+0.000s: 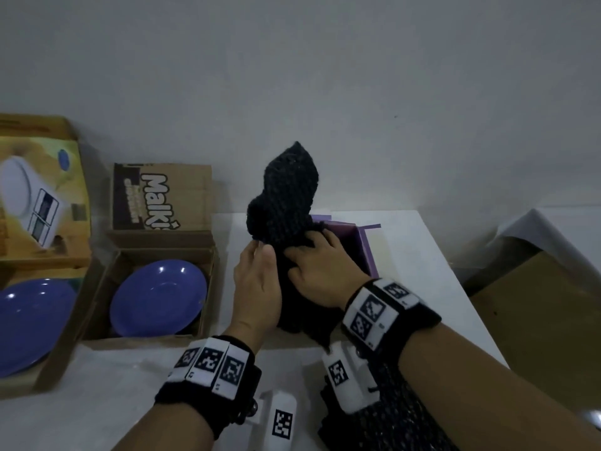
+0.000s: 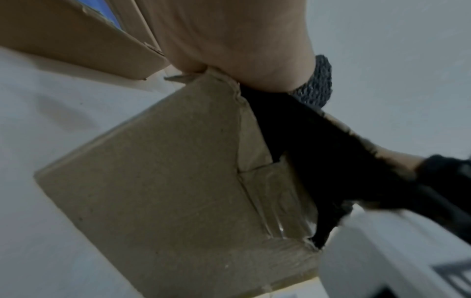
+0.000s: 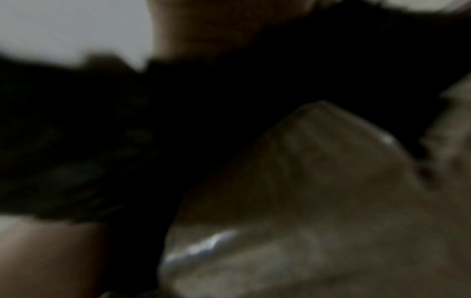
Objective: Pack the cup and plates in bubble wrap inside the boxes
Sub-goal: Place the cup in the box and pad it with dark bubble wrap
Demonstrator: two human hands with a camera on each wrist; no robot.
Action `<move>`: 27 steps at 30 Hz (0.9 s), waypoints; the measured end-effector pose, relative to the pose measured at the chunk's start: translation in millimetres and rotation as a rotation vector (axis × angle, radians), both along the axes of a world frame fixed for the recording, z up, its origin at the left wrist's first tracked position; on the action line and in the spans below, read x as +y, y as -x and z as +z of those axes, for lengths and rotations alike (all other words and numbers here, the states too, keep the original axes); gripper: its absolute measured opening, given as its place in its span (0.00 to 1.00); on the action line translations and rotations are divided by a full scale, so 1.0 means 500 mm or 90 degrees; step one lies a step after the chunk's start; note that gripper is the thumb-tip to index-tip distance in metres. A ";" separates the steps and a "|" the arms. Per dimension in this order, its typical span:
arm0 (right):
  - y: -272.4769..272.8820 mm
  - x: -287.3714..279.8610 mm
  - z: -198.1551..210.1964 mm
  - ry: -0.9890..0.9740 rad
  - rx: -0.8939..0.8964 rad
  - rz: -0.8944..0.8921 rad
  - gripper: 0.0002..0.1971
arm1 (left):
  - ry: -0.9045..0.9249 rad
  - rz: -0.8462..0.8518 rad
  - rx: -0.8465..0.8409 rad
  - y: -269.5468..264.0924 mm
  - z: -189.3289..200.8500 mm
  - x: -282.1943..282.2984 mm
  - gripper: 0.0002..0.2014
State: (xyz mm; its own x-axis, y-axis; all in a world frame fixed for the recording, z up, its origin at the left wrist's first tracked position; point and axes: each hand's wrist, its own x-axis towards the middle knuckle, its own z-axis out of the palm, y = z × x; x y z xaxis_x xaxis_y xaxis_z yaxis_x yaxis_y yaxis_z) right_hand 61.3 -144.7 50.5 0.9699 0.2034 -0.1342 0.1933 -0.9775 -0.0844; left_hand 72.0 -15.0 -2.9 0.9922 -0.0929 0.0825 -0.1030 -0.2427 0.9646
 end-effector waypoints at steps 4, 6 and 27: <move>-0.044 0.021 -0.002 0.045 0.178 0.038 0.19 | 0.033 -0.032 0.000 0.009 0.008 -0.001 0.35; -0.053 0.031 -0.023 -0.022 0.224 0.011 0.20 | 0.036 -0.041 -0.011 0.005 0.009 0.001 0.30; -0.074 -0.037 -0.019 -0.092 0.324 -0.031 0.21 | -0.020 -0.027 0.014 0.003 -0.008 -0.003 0.36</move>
State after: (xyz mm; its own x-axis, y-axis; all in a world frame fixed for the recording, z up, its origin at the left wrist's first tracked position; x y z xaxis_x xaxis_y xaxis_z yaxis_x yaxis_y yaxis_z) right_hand 98.3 -163.2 41.0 0.7976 0.2113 -0.5649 0.0480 -0.9559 -0.2898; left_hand 70.7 -16.3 -6.9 0.9890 -0.1364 0.0576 -0.0929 -0.2687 0.9587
